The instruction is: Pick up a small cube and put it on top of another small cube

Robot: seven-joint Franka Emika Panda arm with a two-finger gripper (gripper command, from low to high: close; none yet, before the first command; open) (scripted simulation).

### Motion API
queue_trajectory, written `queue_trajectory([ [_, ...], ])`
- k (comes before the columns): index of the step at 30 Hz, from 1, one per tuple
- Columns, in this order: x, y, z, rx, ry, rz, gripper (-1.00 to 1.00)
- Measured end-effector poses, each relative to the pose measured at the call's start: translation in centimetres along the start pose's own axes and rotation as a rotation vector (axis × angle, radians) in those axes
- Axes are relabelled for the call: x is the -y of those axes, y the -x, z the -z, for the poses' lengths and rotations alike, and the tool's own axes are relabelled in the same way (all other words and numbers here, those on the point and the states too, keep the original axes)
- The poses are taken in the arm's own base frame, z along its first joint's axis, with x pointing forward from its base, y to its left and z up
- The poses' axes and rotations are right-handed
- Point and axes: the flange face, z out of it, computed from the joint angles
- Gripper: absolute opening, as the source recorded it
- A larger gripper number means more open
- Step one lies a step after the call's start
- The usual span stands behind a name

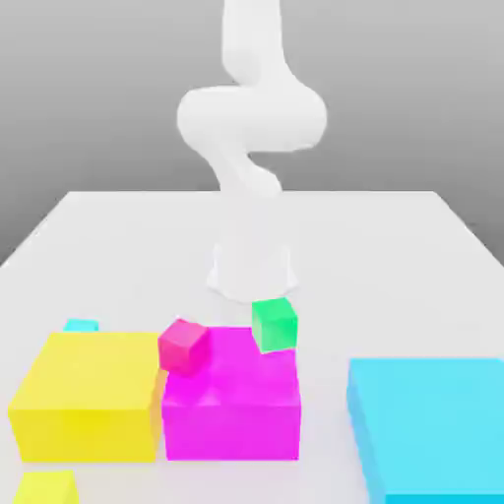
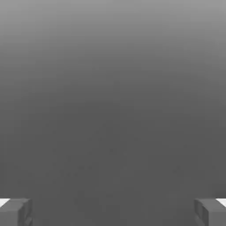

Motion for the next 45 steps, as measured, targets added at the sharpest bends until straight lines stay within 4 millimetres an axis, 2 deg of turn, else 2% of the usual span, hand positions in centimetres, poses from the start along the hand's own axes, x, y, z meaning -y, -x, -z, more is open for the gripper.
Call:
queue_trajectory([
  [3,-4.5,-1.3,-6.4,0.027,0.113,0.016,0.00],
  [6,-9.9,-1.9,-11.7,0.067,0.211,0.025,0.00],
  [9,-16.0,-1.7,-16.2,0.120,0.297,0.028,0.00],
  [12,-22.5,-0.7,-19.8,0.184,0.370,0.023,0.00],
  [15,-29.0,1.2,-22.5,0.257,0.427,0.012,0.00],
  [18,-35.3,4.1,-24.3,0.335,0.469,-0.005,0.00],
  [22,-42.8,9.3,-25.6,0.446,0.496,-0.037,0.00],
  [25,-47.8,13.3,-25.6,0.509,0.504,-0.089,0.00],
  [32,-50.3,16.9,-30.2,0.530,0.501,-0.068,0.00],
  [33,-50.5,17.3,-30.6,0.530,0.500,-0.069,-1.00],
  [40,-50.4,17.3,-30.6,0.532,0.498,-0.070,-1.00],
  [45,-48.8,15.2,-27.8,0.531,0.497,-0.070,-1.00],
])
